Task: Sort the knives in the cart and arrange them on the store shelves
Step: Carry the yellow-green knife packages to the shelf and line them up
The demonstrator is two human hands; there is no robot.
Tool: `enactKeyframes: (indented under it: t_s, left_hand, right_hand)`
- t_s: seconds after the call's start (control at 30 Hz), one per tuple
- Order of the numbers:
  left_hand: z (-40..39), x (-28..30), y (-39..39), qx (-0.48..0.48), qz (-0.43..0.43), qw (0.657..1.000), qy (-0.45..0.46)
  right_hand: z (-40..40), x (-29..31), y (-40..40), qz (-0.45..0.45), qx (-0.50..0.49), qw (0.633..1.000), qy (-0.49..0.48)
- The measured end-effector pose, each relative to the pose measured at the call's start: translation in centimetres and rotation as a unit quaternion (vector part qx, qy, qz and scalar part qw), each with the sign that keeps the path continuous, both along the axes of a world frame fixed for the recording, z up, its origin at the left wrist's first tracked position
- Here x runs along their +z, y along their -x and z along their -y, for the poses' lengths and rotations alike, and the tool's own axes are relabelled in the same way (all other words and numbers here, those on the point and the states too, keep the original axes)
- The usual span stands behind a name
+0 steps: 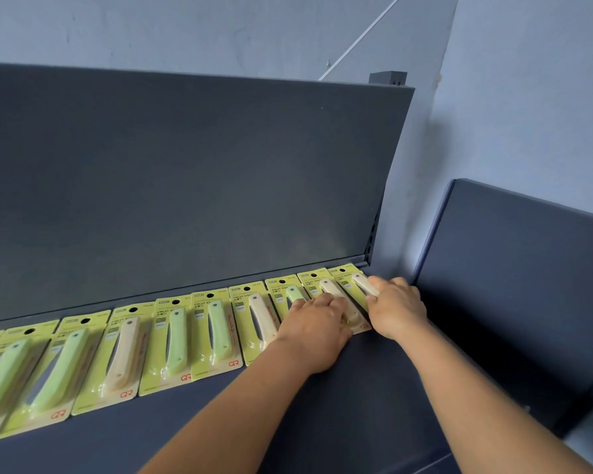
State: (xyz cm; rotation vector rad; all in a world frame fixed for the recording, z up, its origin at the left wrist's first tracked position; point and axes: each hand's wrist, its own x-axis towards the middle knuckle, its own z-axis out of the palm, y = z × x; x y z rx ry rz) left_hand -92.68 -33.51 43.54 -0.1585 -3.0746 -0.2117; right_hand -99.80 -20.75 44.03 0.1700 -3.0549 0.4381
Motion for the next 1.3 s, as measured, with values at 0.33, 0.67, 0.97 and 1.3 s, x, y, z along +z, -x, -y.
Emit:
enactKeyframes:
  t_s: [0.33, 0.67, 0.97, 1.3]
  left_hand:
    - [-0.4, 0.2, -0.1, 0.008, 0.011, 1.0, 0.0]
    - [-0.6, 1.0, -1.7, 0.063, -0.05, 0.997, 0.022]
    - [5.1, 2.2, -11.0, 0.203, -0.13, 0.971, 0.003]
    - [14.9, 2.0, -28.9, 0.335, -0.166, 0.928, 0.0]
  right_hand:
    - [0.2, -0.1, -0.2, 0.001, 0.009, 1.0, 0.007]
    - [1.8, 1.1, -2.4, -0.057, 0.079, 0.995, 0.01]
    - [6.4, 1.5, -8.8, -0.055, 0.252, 0.966, 0.006]
    - [16.8, 1.8, -23.2, -0.073, 0.442, 0.893, 0.042]
